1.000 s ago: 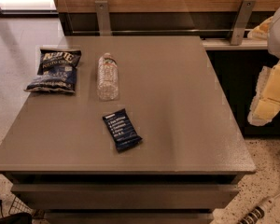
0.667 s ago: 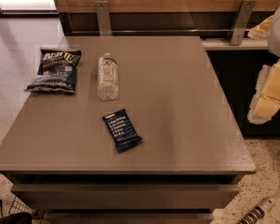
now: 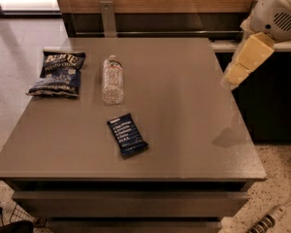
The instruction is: Place water bottle upright
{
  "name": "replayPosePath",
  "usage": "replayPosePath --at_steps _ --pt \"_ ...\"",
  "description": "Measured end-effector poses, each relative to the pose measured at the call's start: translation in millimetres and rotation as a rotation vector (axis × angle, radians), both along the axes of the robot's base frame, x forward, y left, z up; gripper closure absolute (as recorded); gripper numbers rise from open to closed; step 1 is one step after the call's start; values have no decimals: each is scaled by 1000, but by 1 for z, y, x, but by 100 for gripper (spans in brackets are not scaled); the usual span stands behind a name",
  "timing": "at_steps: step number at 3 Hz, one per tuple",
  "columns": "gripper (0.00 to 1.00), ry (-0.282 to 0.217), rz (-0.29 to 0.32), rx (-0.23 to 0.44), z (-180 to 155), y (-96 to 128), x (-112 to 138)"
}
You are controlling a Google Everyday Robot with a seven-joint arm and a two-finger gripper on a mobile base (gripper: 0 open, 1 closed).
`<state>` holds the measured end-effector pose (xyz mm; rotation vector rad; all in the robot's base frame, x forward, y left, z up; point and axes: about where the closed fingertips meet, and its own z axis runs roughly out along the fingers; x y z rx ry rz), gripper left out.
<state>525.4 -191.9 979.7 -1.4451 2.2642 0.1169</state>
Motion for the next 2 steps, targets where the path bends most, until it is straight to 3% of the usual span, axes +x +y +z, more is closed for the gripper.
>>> replayPosePath --at_steps 1,2 --pt "0 35 -138 124 -7 25 40" --pt "0 46 -269 164 -4 48 73"
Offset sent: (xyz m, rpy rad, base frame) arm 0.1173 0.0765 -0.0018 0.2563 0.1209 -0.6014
